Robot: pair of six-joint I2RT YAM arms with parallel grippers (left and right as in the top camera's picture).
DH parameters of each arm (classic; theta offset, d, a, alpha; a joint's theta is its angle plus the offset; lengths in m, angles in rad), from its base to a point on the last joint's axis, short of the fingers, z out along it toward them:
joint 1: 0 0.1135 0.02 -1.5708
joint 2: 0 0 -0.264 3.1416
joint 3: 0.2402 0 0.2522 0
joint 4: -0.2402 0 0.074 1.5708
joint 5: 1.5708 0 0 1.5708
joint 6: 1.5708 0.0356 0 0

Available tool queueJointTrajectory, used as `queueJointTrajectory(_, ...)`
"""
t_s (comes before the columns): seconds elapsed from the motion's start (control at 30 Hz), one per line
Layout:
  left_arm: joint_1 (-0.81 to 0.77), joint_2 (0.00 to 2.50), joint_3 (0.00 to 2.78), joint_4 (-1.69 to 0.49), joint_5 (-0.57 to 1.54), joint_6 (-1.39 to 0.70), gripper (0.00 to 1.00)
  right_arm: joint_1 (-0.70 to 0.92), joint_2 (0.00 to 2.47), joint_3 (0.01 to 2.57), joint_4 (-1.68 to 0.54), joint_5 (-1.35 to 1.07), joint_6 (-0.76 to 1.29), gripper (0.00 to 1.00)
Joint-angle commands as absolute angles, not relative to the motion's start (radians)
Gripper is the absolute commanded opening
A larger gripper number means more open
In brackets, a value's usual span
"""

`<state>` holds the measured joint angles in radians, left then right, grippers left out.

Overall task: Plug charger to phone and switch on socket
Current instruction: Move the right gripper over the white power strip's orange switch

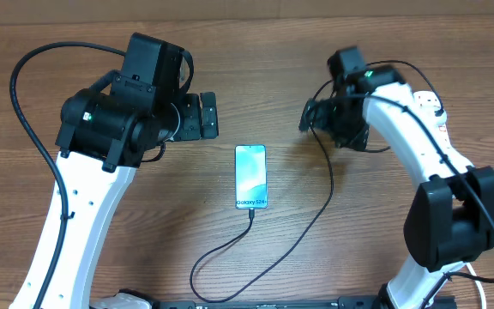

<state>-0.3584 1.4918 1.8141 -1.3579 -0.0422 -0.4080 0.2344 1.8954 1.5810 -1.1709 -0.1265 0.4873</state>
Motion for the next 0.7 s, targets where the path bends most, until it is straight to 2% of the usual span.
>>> queueJointTrajectory(0.0, -0.354, 1.499, 1.822, -1.357, -0.056, -0.389, 1.00, 0.183, 1.874, 1.737, -1.217, -0.128, 0.392, 1.00)
queueJointTrajectory(0.3, -0.354, 1.499, 1.822, -1.357, -0.056, -0.389, 0.99, -0.035, 1.874, 2.056, -1.281, -0.123, 0.322, 1.00)
queueJointTrajectory(0.67, -0.354, 1.499, 1.822, -1.357, -0.056, -0.389, 1.00, -0.444, 1.874, 2.067, -1.279, -0.274, 0.101, 1.00)
